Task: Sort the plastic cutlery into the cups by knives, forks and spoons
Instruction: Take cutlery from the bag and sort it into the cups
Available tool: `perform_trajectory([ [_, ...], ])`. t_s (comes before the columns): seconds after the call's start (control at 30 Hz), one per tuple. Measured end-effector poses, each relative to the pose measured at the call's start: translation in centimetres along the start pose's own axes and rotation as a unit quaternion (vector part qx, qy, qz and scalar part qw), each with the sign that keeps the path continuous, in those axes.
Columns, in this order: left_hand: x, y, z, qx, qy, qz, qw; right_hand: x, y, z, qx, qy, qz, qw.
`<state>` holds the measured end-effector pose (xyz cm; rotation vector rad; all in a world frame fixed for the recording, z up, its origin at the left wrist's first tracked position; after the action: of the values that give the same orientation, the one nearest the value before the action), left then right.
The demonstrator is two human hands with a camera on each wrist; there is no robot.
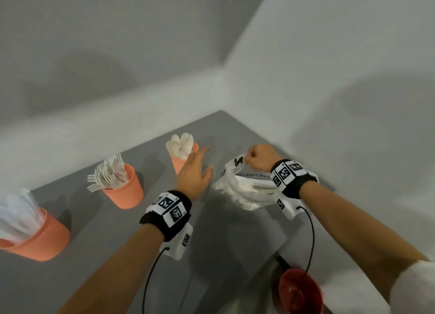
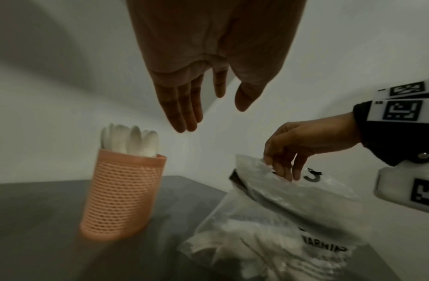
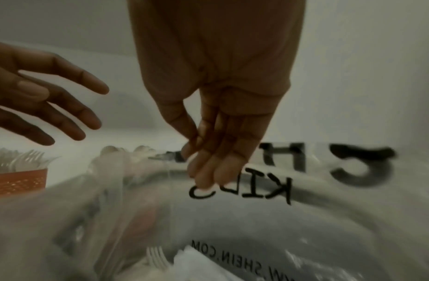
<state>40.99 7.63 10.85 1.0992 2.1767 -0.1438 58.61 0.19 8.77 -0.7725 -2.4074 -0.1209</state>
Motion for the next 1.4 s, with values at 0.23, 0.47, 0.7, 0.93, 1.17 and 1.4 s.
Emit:
perform_trajectory([
  [0.23, -1.9, 1.3, 6.7, 0.027, 0.0, -0.045, 0.999, -5.4, 0.1, 6.3, 0.237, -0.213, 0.023, 0.948],
  [0.47, 0.0, -0.1, 11.2, 0.083, 0.006, -0.175, 0.981, -6.2, -0.8, 8.9, 0.284, -0.273, -0.058, 0.918],
  [0.7, 0.3, -0.9, 12.5, 0.1, 0.029, -0.223, 0.969, -5.1, -0.9, 8.2, 0.207, -0.328, -0.138, 0.911],
  [0.93, 0.4, -0.6, 10.0, 0.049, 0.017, -0.241, 0.969, -4.9, -0.4, 8.3, 0.185, -0.216, -0.147, 0.947],
  [1.17, 0.3, -1.6, 9.5, 0.06, 0.032, -0.25, 0.966, -5.1, 0.1, 8.7, 0.183, -0.19, -0.141, 0.954],
  [1.4, 0.2, -2.4, 9.0, 0.049, 0.026, -0.262, 0.964, -4.7, -0.1, 9.4, 0.166, -0.202, -0.157, 0.952],
])
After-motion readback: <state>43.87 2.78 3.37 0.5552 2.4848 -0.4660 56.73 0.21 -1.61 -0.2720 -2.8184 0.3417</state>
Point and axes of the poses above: each hand's wrist, its own y-axis towards the middle knuckle, its own z-axis out of the palm, x = y × z, the point moved 10 cm from there along y, towards the middle knuckle, and after that the axes turned 5 degrees about y, right-handed, at the moved point
